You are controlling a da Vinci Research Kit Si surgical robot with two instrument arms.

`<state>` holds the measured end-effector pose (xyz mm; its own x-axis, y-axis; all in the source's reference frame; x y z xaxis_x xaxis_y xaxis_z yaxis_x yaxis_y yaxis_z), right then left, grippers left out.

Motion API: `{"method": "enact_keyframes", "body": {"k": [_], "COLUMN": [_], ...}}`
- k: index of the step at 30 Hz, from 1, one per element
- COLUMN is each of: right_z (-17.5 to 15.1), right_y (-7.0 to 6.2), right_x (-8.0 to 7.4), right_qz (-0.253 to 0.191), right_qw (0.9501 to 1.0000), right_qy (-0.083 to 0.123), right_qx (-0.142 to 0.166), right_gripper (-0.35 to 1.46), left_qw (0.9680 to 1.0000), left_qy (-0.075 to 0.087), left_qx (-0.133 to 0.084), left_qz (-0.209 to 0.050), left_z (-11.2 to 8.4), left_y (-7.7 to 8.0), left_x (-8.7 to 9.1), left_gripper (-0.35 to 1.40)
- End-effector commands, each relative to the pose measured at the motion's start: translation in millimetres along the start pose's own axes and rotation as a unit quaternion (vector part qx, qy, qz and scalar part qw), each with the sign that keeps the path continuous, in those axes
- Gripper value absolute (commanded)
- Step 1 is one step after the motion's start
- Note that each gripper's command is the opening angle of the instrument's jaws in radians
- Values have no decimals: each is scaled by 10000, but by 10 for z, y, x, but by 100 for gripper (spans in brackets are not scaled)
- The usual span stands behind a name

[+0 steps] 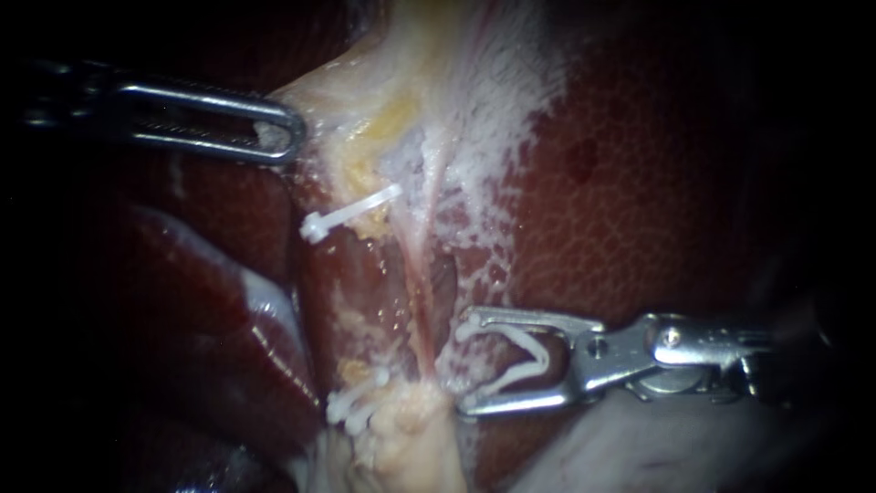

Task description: Clipping first clip right tube

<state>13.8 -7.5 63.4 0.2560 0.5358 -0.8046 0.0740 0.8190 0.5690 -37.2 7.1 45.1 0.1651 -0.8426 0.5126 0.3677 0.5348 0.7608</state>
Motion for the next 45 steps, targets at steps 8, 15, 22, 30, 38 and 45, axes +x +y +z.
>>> {"method": "enact_keyframes", "body": {"k": [8, 15, 22, 30, 38, 45], "right_z": [18, 39, 57, 59, 60, 60], "right_y": [9, 1, -21, -22, -16, -17], "right_x": [-3, 5, 17, 18, 6, 2], "right_qz": [75, 209, 401, 426, 455, 646], "right_qw": [10000, 9996, 9985, 9983, 9982, 9971], "right_qy": [-10, -54, -19, -23, -32, -41], "right_qx": [24, 190, 379, 390, 388, 388], "right_gripper": [60, 60, 60, 58, 58, 53], "left_qw": [10000, 10000, 10000, 10000, 10000, 10000], "left_qy": [0, -1, -3, -3, -4, -5], "left_qx": [-5, -6, -10, -12, -13, -16], "left_qz": [5, 5, 6, 6, 6, 6], "left_z": [0, 0, 2, 2, 3, 4], "left_y": [-1, -1, -1, -1, -1, -1], "left_x": [0, 0, 1, 1, 1, 1], "left_gripper": [-16, -16, -16, -16, -16, -16]}}
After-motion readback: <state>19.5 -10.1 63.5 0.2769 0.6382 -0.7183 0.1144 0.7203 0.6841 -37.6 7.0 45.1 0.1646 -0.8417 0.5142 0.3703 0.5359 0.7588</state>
